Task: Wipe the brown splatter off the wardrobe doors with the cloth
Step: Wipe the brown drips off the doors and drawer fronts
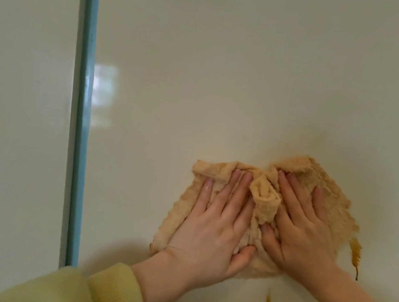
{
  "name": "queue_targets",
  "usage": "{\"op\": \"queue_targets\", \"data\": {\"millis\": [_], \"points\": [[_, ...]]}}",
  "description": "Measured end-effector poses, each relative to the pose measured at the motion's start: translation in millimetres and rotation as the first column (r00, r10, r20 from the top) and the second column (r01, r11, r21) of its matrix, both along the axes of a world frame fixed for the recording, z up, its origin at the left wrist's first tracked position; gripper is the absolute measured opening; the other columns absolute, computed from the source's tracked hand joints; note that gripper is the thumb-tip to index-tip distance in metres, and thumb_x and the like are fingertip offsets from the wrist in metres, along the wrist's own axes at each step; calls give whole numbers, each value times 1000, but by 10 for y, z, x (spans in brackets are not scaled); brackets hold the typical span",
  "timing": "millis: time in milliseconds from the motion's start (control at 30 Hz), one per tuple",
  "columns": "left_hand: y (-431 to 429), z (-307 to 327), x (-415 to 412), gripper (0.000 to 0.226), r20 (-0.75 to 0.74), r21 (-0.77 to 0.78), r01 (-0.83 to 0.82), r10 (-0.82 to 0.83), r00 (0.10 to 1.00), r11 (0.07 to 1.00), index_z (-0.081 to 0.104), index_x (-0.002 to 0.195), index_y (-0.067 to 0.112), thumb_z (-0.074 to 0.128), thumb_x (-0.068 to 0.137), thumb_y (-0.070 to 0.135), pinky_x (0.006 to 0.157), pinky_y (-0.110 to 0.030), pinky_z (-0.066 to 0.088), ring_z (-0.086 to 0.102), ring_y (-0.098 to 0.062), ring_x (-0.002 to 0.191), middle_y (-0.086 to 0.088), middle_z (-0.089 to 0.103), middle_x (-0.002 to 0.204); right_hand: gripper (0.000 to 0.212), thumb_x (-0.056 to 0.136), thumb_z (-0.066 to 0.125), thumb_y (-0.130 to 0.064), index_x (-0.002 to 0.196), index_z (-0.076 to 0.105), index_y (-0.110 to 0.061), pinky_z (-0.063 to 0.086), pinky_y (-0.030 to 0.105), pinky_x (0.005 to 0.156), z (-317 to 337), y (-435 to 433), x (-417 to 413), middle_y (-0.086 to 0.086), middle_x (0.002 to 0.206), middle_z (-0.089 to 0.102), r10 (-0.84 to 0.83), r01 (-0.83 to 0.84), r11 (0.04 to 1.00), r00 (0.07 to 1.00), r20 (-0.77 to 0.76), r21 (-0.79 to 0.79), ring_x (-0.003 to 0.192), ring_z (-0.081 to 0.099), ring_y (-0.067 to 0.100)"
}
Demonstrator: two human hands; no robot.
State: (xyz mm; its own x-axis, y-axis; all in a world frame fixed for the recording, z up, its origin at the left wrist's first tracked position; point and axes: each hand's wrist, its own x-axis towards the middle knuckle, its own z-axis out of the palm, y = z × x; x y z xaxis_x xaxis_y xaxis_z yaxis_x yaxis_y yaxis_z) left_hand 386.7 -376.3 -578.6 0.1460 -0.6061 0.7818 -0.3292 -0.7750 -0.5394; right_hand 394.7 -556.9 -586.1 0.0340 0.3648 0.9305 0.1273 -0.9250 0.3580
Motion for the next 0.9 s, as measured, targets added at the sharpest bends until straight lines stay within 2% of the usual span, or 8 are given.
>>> {"op": "queue_targets", "data": {"millis": [167, 267, 333, 433, 533, 633, 800, 900], "points": [[-431, 9, 31, 77, -1, 71, 10, -10, 1000, 997, 29, 141, 3, 35, 82, 54, 111, -51, 3, 11, -32, 140, -20, 20, 150, 56, 96, 17, -46, 136, 30, -10, 5, 42, 114, -146, -403, -6, 9, 144, 26, -21, 26, 989, 999, -35, 144, 143, 1, 8], [-673, 41, 47, 77, 22, 115, -1, -2, 1000, 993, 30, 140, 4, 33, 82, 53, 111, -51, 0, 14, -32, 140, -19, 22, 151, 59, 95, 14, -49, 139, 25, -10, 7, 46, 111, -230, -603, -1, 10, 146, 22, -8, 20, 969, 999, -51, 246, 142, -3, 6], [-856, 51, 44, 75, 27, 143, 11, -15, 1000, 990, 31, 141, 6, 32, 81, 52, 111, -51, 1, 16, -32, 141, -18, 22, 151, 61, 95, 12, -49, 140, 23, -9, 10, 51, 109, -315, -739, -1, 13, 147, 22, 2, 16, 947, 999, -54, 322, 143, 4, 14], [-1104, 41, 31, 74, 11, 166, 28, -30, 999, 986, 31, 142, 9, 25, 80, 49, 111, -51, -1, 15, -31, 141, -16, 21, 152, 61, 96, 16, -44, 138, 28, -1, 19, 57, 104, -453, -900, 9, 27, 143, 31, 12, -5, 904, 1000, -13, 428, 134, 19, 32], [-1285, -21, 22, 72, -20, 168, 43, -41, 999, 985, 32, 142, 12, 19, 79, 46, 111, -51, -3, 14, -30, 142, -13, 21, 152, 57, 92, 25, -32, 137, 29, 2, 18, 58, 104, -609, -978, 20, 30, 142, 30, 70, -62, 840, 998, 7, 540, 134, 18, 33], [-1417, -129, 28, 69, -13, 194, 47, -45, 999, 980, 34, 141, 15, 19, 80, 43, 111, -51, -5, 14, -28, 142, -11, 22, 153, 57, 91, 25, -28, 138, 31, 4, 18, 60, 106, -781, -987, 23, 31, 143, 30, 116, -100, 765, 993, 16, 636, 135, 20, 33], [-1562, -543, 3, 68, -105, 311, 67, -36, 994, 948, 33, 142, 19, 6, 82, 34, 110, -49, -14, 13, -24, 142, -8, 20, 154, 56, 91, 22, -26, 139, 29, 1, 17, 61, 107, -1266, -914, -17, 25, 145, 29, 226, -155, 578, 974, 26, 801, 136, 25, 37], [-1473, -692, -25, 64, -87, 392, 46, -13, 996, 919, 26, 144, 18, 8, 86, 35, 105, -49, -22, 9, -23, 143, -8, 14, 155, 55, 90, 23, -23, 140, 23, 0, 16, 62, 108, -1537, -756, -35, 24, 146, 29, 257, -181, 499, 965, 54, 848, 136, 25, 39]]}}
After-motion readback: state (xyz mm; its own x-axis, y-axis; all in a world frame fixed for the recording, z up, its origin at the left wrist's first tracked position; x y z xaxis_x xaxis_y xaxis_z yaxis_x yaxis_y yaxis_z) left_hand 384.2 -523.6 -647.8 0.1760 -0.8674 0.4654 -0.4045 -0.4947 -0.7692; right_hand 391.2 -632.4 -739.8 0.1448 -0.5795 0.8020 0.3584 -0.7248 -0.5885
